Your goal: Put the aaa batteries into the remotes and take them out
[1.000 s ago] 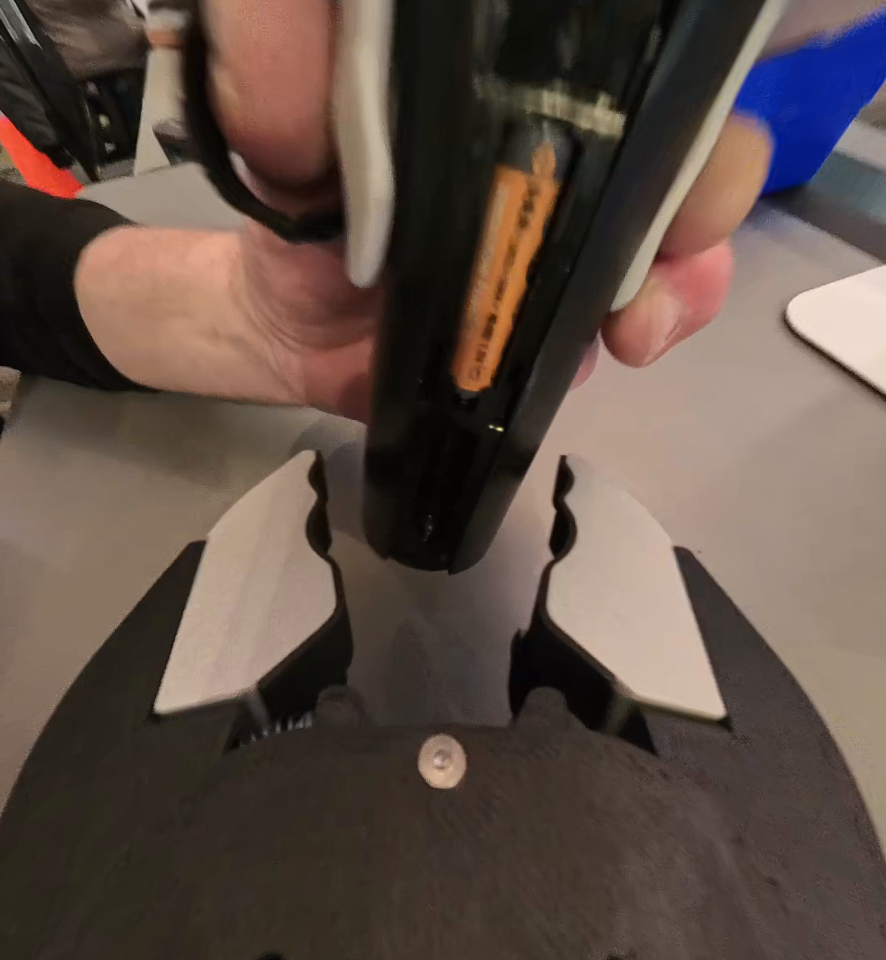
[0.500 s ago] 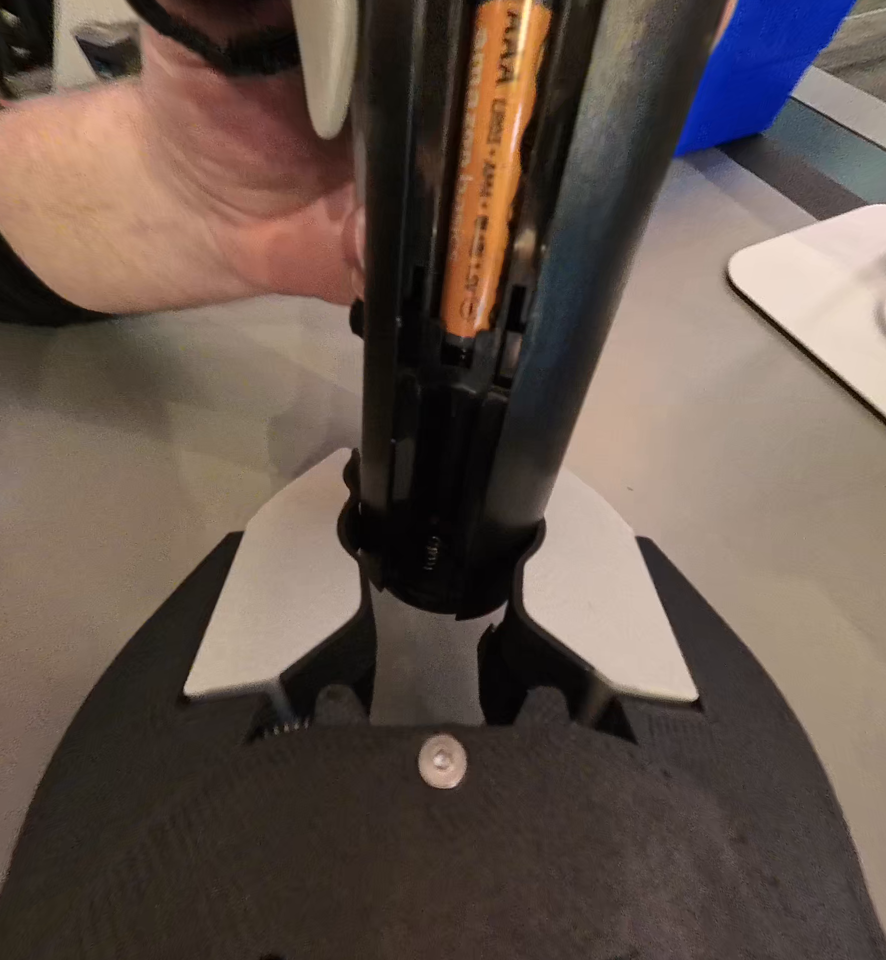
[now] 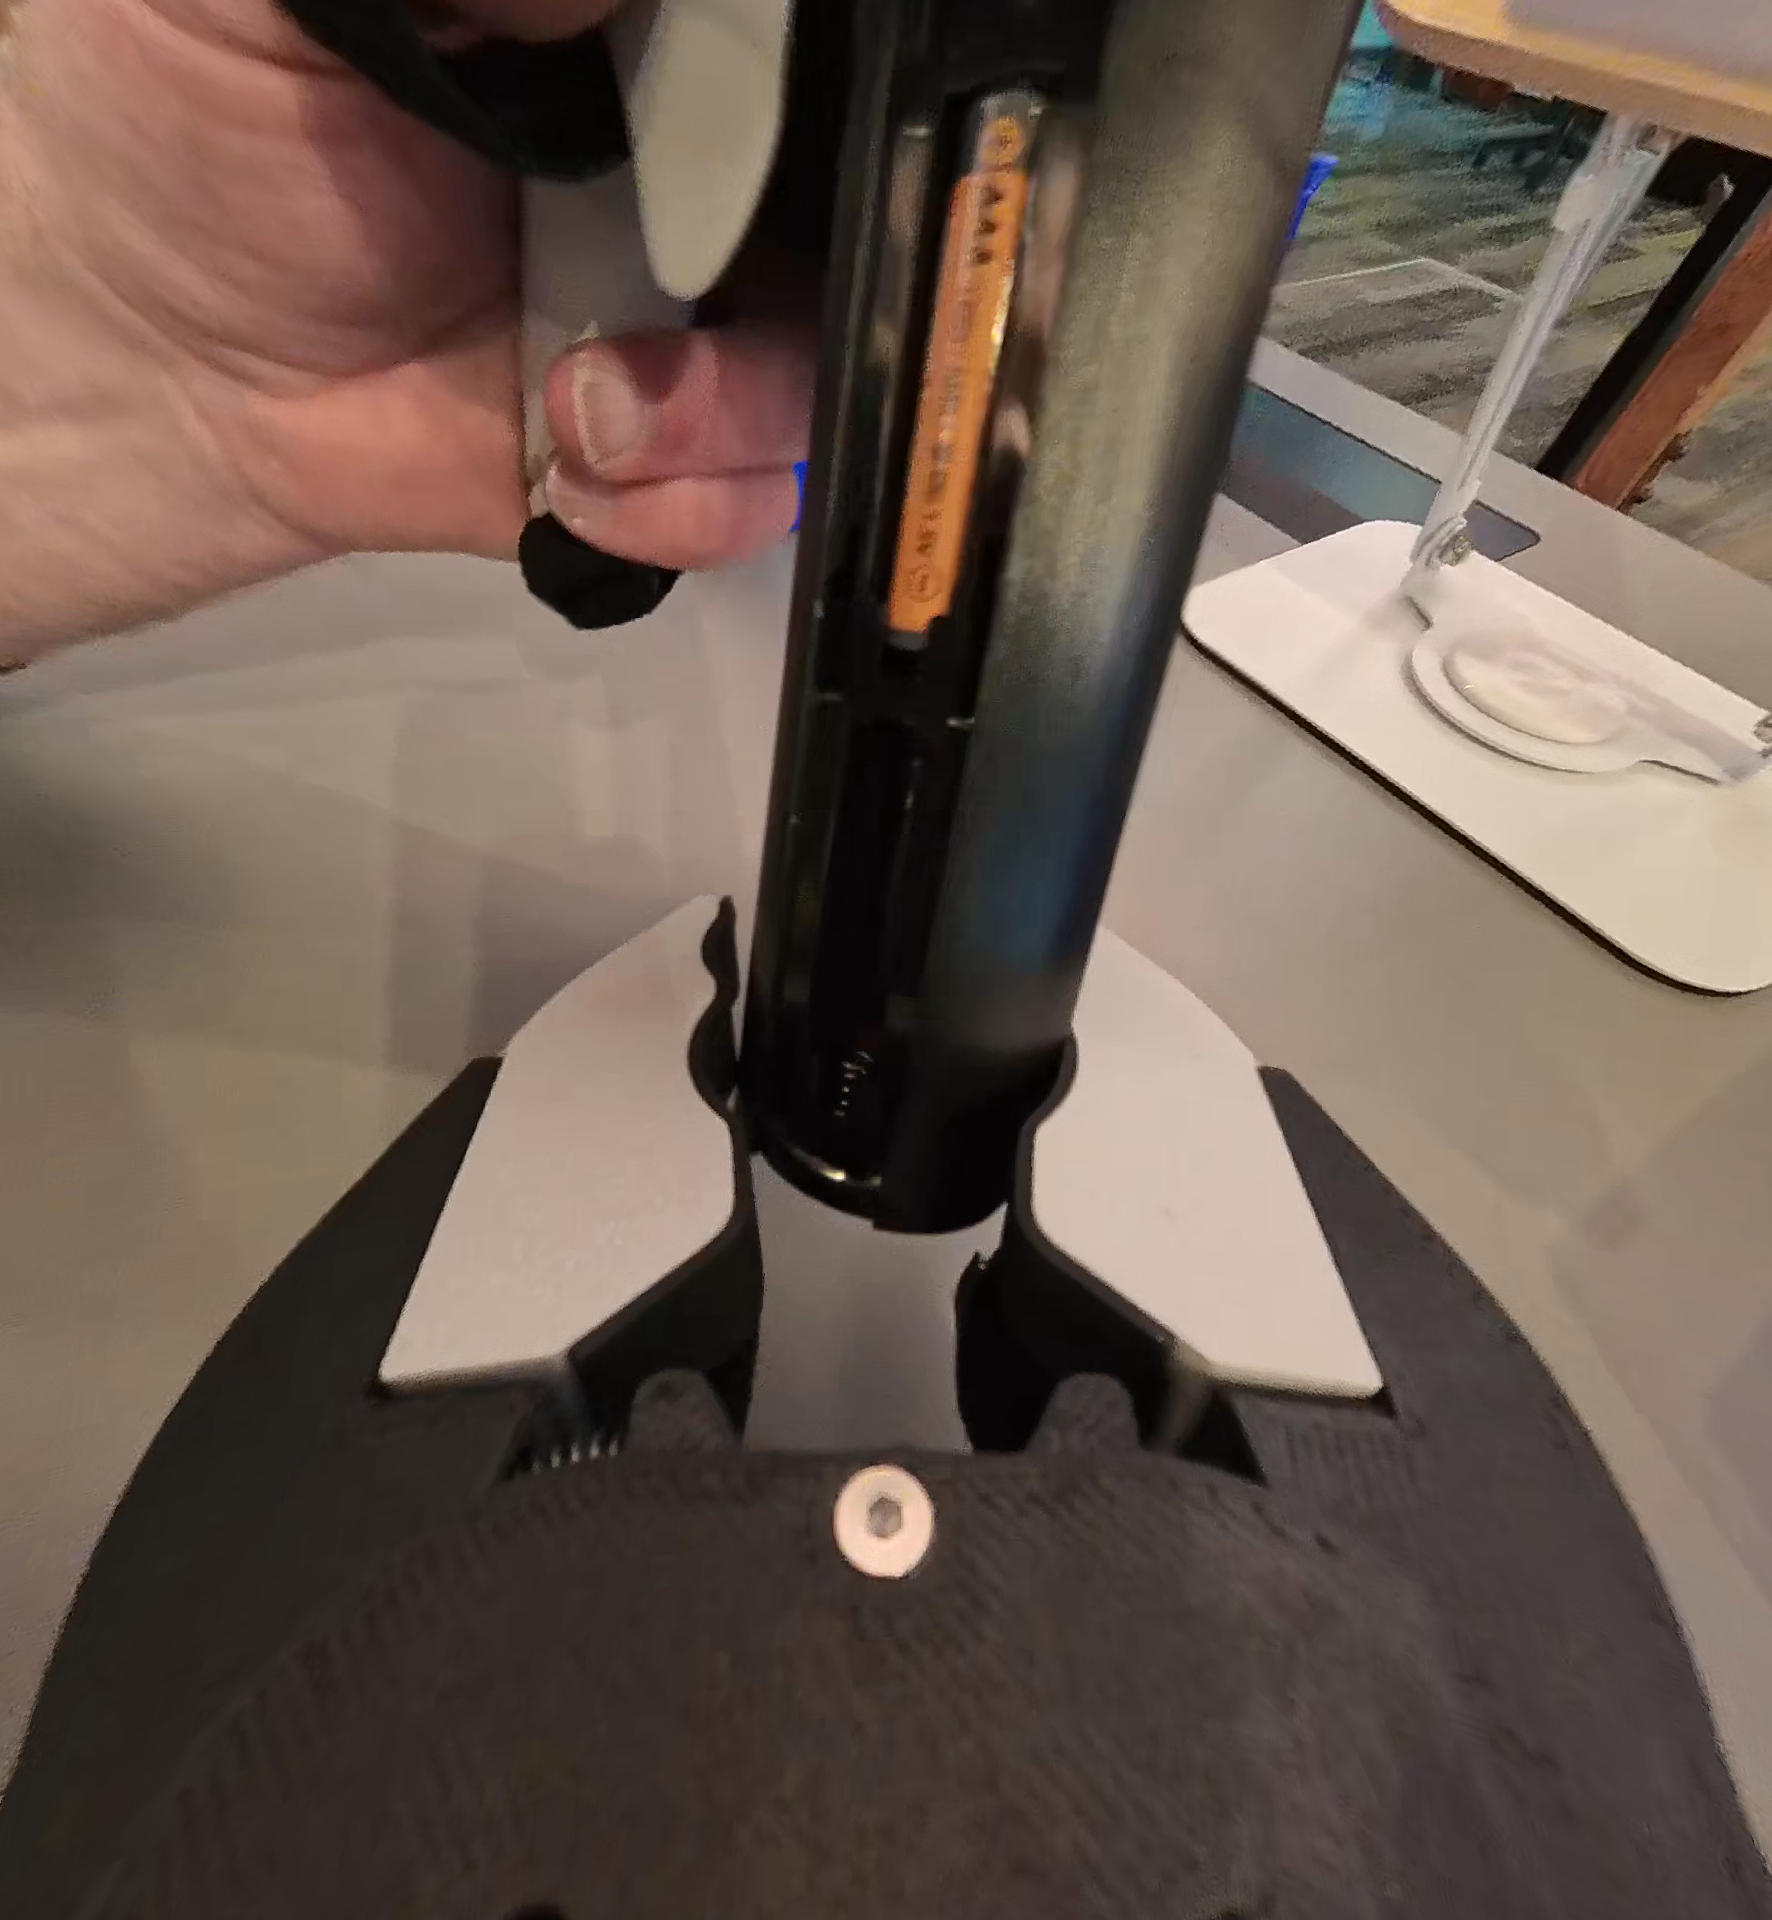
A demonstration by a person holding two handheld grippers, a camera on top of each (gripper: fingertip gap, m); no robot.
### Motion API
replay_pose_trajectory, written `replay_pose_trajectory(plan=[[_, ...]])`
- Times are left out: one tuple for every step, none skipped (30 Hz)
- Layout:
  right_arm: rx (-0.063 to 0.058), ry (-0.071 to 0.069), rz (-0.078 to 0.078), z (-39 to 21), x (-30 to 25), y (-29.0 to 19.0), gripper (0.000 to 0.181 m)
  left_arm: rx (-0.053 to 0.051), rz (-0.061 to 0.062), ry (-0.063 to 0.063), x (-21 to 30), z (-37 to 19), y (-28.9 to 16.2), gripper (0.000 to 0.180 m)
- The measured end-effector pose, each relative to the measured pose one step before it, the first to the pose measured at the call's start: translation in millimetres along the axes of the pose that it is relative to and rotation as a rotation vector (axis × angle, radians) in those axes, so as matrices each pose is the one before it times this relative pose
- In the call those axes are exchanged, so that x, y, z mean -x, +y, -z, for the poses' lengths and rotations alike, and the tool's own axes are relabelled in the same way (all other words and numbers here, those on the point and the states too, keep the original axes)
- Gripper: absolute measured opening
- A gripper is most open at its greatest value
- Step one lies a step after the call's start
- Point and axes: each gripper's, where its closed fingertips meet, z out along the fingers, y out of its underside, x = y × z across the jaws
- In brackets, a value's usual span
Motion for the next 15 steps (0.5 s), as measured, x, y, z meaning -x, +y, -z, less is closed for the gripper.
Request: replay_pose_trajectory(plan=[[-0.0126, -0.0069, -0.0204, 0.95, -1.65, -0.16, 0.051, -0.0023, 0.0009, 0.0022, -1.2, -1.3, -0.18, 0.028], [-0.0079, -0.003, -0.0137, 1.2, -1.89, 0.26, 0.049, 0.001, -0.0055, -0.0046, -0.34, -1.5, 0.47, 0.028], [-0.0083, -0.0014, -0.0038, 1.16, -1.82, 0.76, 0.048, 0.0056, -0.0025, 0.0082, -1.46, -1.49, 0.79, 0.027], [-0.0164, -0.0026, -0.0017, 1.3, -1.24, -0.19, 0.047, 0.0063, -0.0002, 0.0082, -0.97, -1.27, 0.62, 0.027], [-0.0116, -0.0065, -0.0027, 1.55, -0.29, -1.15, 0.047, 0.0013, 0.0001, 0.0025, 0.08, -0.7, -0.32, 0.027], [-0.0164, -0.0048, -0.0002, 1.28, -0.31, -2.02, 0.046, -0.0026, 0.0019, 0.0086, -0.7, -0.52, -1.08, 0.027], [-0.014, -0.0125, -0.0022, 0.93, 0.5, -1.7, 0.046, 0.0019, 0.0025, 0.0101, -0.59, -0.5, -0.78, 0.027], [-0.0103, -0.0133, -0.0073, 0.99, 0.23, -1.2, 0.045, 0.0068, 0.0008, 0.0076, -0.18, -0.56, -0.33, 0.027], [-0.0065, -0.0244, -0.0111, 0.88, 1.54, -0.77, 0.043, 0.0058, 0.0028, 0.0139, -0.99, -0.48, -0.2, 0.027], [-0.0093, -0.0297, -0.0126, 1.13, 2.02, -1.08, 0.042, 0.0015, 0.0067, 0.0159, -1.08, -0.23, -0.47, 0.026], [-0.0204, -0.0197, -0.012, 2.08, 0.64, -2.51, 0.04, -0.0015, 0.007, 0.012, -0.3, -0.13, -0.63, 0.027], [-0.0164, -0.026, -0.0147, 2.09, 1.46, -2.01, 0.039, -0.0016, 0.0098, 0.0158, -0.39, -0.26, -0.19, 0.026], [-0.0161, -0.0336, -0.0215, 2.03, 1.94, -1.91, 0.035, -0.0011, 0.0124, 0.0201, -0.75, -0.25, -0.05, 0.026], [-0.0222, -0.0246, -0.0366, 2.52, -0.18, -2.71, 0.031, -0.001, 0.0083, 0.011, 0.15, -0.34, 0.1, 0.027], [-0.0046, -0.0322, -0.0304, 1.15, 1.31, -0.42, 0.03, 0.0001, 0.003, 0.0021, 1.02, -0.63, 0.44, 0.027]])
